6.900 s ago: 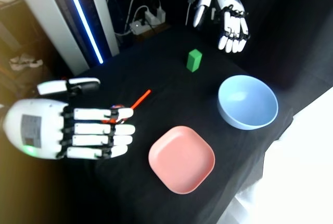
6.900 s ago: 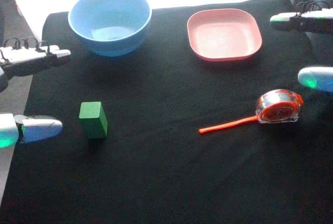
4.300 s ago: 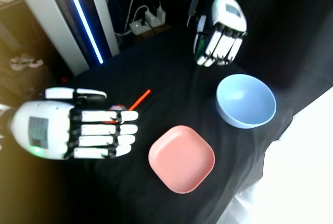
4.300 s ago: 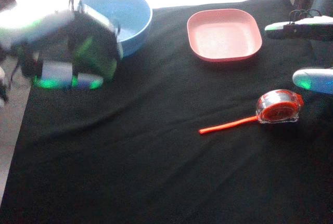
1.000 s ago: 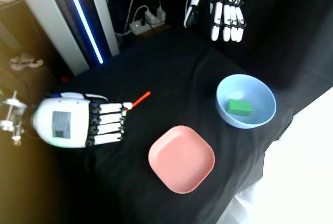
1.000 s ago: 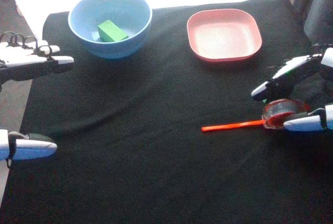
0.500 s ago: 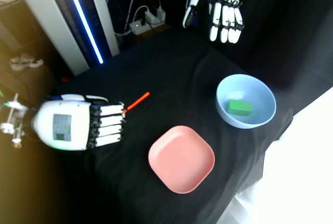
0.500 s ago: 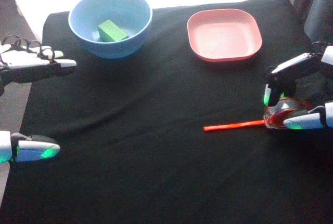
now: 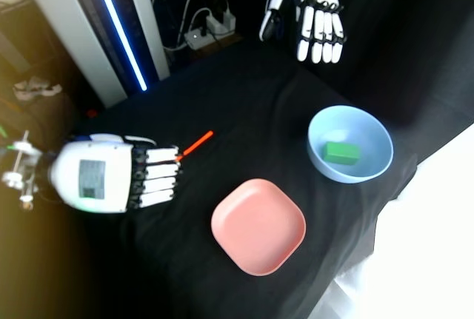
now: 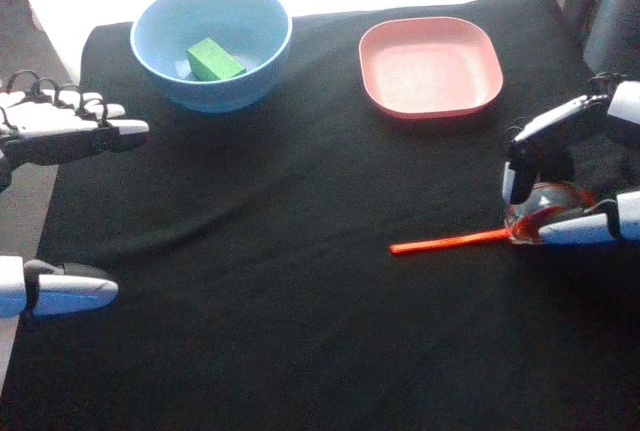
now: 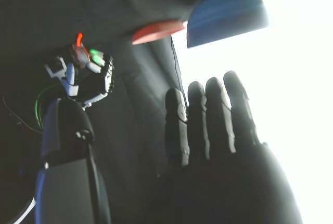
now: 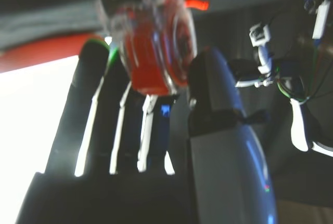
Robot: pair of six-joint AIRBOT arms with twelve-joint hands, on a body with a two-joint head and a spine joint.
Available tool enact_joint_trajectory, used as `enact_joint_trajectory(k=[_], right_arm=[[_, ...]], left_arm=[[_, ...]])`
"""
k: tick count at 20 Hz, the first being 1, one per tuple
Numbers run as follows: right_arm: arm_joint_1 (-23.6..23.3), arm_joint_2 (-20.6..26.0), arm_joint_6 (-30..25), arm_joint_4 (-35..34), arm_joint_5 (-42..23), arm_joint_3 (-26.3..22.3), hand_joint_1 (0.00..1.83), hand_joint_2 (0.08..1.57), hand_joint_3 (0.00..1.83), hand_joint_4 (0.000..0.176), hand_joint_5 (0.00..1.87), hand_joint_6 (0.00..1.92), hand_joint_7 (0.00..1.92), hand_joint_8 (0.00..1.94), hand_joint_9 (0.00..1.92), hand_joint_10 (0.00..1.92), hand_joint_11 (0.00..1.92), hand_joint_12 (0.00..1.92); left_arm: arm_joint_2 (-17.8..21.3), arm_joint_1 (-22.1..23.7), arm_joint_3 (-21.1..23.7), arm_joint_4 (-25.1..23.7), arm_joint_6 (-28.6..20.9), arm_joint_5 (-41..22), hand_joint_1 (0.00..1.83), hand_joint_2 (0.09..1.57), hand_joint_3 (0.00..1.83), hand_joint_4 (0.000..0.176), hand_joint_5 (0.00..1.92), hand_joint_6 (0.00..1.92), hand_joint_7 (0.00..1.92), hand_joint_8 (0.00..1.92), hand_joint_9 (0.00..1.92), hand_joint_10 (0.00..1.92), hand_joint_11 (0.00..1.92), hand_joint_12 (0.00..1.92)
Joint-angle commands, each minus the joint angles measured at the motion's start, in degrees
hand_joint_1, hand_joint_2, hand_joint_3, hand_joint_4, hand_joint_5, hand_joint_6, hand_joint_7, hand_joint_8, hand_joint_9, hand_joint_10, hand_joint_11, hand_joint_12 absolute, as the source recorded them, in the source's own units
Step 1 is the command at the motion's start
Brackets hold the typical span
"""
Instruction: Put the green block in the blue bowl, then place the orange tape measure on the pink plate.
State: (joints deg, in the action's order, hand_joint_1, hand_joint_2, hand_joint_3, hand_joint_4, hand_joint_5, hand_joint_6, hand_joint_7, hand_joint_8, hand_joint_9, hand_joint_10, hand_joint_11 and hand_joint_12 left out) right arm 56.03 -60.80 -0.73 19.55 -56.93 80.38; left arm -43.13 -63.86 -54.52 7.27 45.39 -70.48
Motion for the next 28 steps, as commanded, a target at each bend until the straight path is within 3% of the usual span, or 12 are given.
enact_joint_trajectory(k=[1, 4, 8, 13, 15, 16, 17, 20, 21, 22, 25, 28], right_arm=[[-1.13, 0.45, -0.43, -3.07, -8.22, -0.2, 1.37, 1.12, 0.0, 0.0, 1.0, 1.06, 0.92, 0.9, 0.9, 1.2, 0.76, 1.32], [-2.18, 0.84, -0.43, -3.08, -9.85, -0.45, 1.38, 1.1, 0.0, 0.0, 0.96, 1.15, 1.03, 0.7, 0.96, 1.13, 0.86, 1.34], [-3.85, 1.25, -0.43, -3.82, -11.18, -0.18, 1.38, 1.09, 0.0, 0.0, 0.96, 1.16, 1.12, 0.48, 0.99, 1.12, 0.95, 1.34], [-10.27, 0.14, 2.2, -5.39, -11.8, 2.05, 1.39, 1.07, 0.0, 0.0, 1.2, 0.52, 1.02, 0.86, 0.95, 1.24, 0.87, 1.36], [-13.17, -2.68, 2.22, -6.67, -11.22, 5.29, 1.39, 1.07, 0.0, 0.0, 1.2, 0.53, 0.98, 0.91, 0.94, 1.23, 0.89, 1.33], [-13.92, -3.59, 2.22, -7.16, -10.81, 6.28, 1.39, 1.06, 0.0, 0.0, 1.17, 0.62, 1.06, 0.79, 0.99, 1.15, 0.9, 1.29], [-14.75, -4.87, 2.22, -7.74, -9.87, 7.72, 1.39, 1.06, 0.0, 0.0, 1.14, 0.74, 1.05, 0.79, 0.97, 1.11, 0.85, 1.24], [-18.16, -9.16, 2.21, -8.05, -5.36, 12.47, 1.4, 1.04, 0.0, 0.0, 1.17, 0.51, 1.11, 0.77, 1.06, 1.07, 0.98, 1.16], [-19.07, -10.5, 2.21, -7.94, -3.67, 14.19, 1.41, 1.01, 0.0, 0.0, 1.18, 0.53, 1.2, 0.69, 1.11, 0.89, 0.64, 0.98], [-19.86, -11.39, 2.21, -7.55, -2.35, 15.31, 1.41, 1.01, 0.0, 0.0, 1.18, 0.5, 1.23, 0.64, 1.11, 0.93, 0.65, 1.09], [-23.18, -15.74, 2.21, -4.07, 5.02, 20.24, 1.42, 1.0, 0.0, 0.0, 1.19, 0.45, 1.25, 0.56, 1.22, 0.8, 1.14, 0.88], [-24.82, -20.35, 2.21, -3.62, 11.67, 26.05, 1.42, 1.0, 0.0, 0.0, 1.3, 0.17, 1.26, 0.57, 1.19, 0.89, 1.09, 0.96]], left_arm=[[0.05, 0.28, -0.25, 1.12, -0.41, -7.06, 0.8, 0.91, 0.0, 0.043, 0.43, 0.0, 0.29, 0.0, 0.19, 0.0, 0.0, 0.39], [0.01, 0.16, -0.21, 1.18, -0.44, -7.27, 0.8, 0.92, 0.0, 0.059, 0.44, 0.0, 0.29, 0.0, 0.18, 0.0, 0.0, 0.37], [-0.12, 0.12, -0.21, 1.4, -0.46, -7.38, 0.8, 0.92, 0.0, 0.058, 0.44, 0.0, 0.29, 0.0, 0.18, 0.0, 0.0, 0.41], [-0.3, -0.26, -0.19, 1.77, -0.55, -8.03, 0.83, 0.93, 0.0, 0.037, 0.45, 0.0, 0.28, 0.0, 0.15, 0.0, 0.0, 0.31], [-0.51, -0.26, -0.24, 1.8, -0.55, -7.97, 0.84, 0.93, 0.0, 0.036, 0.46, 0.01, 0.3, 0.01, 0.16, 0.0, 0.0, 0.31], [-0.6, -0.26, -0.24, 1.81, -0.55, -8.09, 0.82, 0.92, 0.0, 0.034, 0.47, 0.01, 0.31, 0.01, 0.18, 0.01, 0.0, 0.4], [-0.68, -0.26, -0.24, 1.81, -0.61, -8.24, 0.82, 0.91, 0.0, 0.048, 0.47, 0.0, 0.29, 0.0, 0.16, 0.0, 0.0, 0.4], [-0.83, -0.26, -0.29, 1.91, -0.74, -8.36, 0.88, 0.89, 0.0, 0.008, 0.51, 0.01, 0.31, 0.0, 0.22, 0.01, 0.0, 0.65], [-0.91, -0.26, -0.33, 1.93, -0.74, -8.37, 0.88, 0.88, 0.0, 0.008, 0.53, 0.01, 0.33, 0.0, 0.25, 0.02, 0.0, 0.57], [-1.03, -0.26, -0.4, 1.93, -0.76, -8.36, 0.88, 0.88, 0.0, 0.001, 0.54, 0.01, 0.34, 0.0, 0.26, 0.01, 0.0, 0.57], [-1.62, -0.26, -0.87, 1.93, -1.3, -8.23, 0.9, 0.87, 0.0, 0.0, 0.57, 0.0, 0.36, 0.0, 0.31, 0.02, 0.0, 0.85], [-1.9, -0.25, -1.18, 1.91, -1.5, -8.07, 0.88, 0.86, 0.0, 0.005, 0.59, 0.01, 0.37, 0.0, 0.31, 0.01, 0.0, 0.95]])
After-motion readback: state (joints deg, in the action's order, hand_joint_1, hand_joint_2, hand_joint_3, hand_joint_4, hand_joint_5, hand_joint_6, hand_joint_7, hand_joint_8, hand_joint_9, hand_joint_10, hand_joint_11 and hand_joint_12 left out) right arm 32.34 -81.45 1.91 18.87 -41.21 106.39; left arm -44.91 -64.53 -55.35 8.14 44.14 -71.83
